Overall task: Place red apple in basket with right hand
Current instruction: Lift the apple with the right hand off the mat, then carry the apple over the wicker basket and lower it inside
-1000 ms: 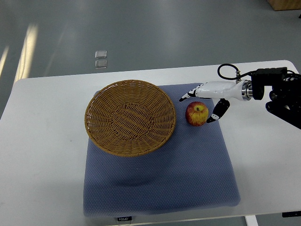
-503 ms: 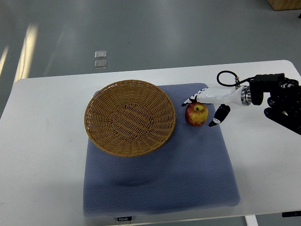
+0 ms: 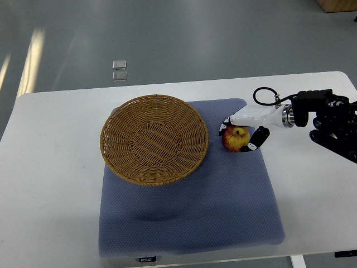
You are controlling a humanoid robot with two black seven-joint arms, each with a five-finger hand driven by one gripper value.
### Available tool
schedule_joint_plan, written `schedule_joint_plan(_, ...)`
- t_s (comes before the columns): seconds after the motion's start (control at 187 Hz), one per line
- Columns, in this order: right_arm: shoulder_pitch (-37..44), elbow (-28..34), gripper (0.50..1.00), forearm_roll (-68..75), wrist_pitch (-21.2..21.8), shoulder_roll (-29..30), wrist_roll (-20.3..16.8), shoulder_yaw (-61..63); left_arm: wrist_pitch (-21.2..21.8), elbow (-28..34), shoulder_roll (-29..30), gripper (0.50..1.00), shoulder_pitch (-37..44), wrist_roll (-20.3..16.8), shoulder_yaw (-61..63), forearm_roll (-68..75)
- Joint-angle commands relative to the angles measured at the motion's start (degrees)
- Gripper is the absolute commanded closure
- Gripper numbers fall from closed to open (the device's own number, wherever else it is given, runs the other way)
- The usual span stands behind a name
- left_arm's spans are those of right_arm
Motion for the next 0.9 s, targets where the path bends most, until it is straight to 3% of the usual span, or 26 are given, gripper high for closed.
schedule_joint_plan(0.0, 0.14, -0.11, 0.879, -0.01, -0.01, -0.09, 0.07, 0.07, 0.00, -0.04, 0.00, 0.500, -0.01, 0.00, 0.00, 0.00)
schedule_joint_plan(0.166, 1.37, -0.11, 0.877, 0.08, -0.01, -0.35, 0.07, 0.15, 0.00, -0.04, 0.00, 0.500, -0.01, 0.00, 0.00, 0.00)
schedule_joint_plan(0.545, 12.18, 0.06, 0.873, 0.35, 0.17, -0.26, -0.01, 0.42, 0.00, -0.04, 0.00, 0.500, -0.01, 0.00, 0.00, 0.00)
schedule_joint_plan(0.658, 16.75, 0.77, 0.867, 0.79, 0.78, 2.98, 0.07, 0.42, 0.00, -0.04, 0.00, 0.500, -0.01, 0.00, 0.00, 0.00)
schedule_joint_plan(0.893, 17.37, 0.59, 0.865, 0.70, 0.78, 12.22, -0.01, 0.33, 0.00, 0.04, 0.00, 0.500, -0.01, 0.00, 0.00, 0.00)
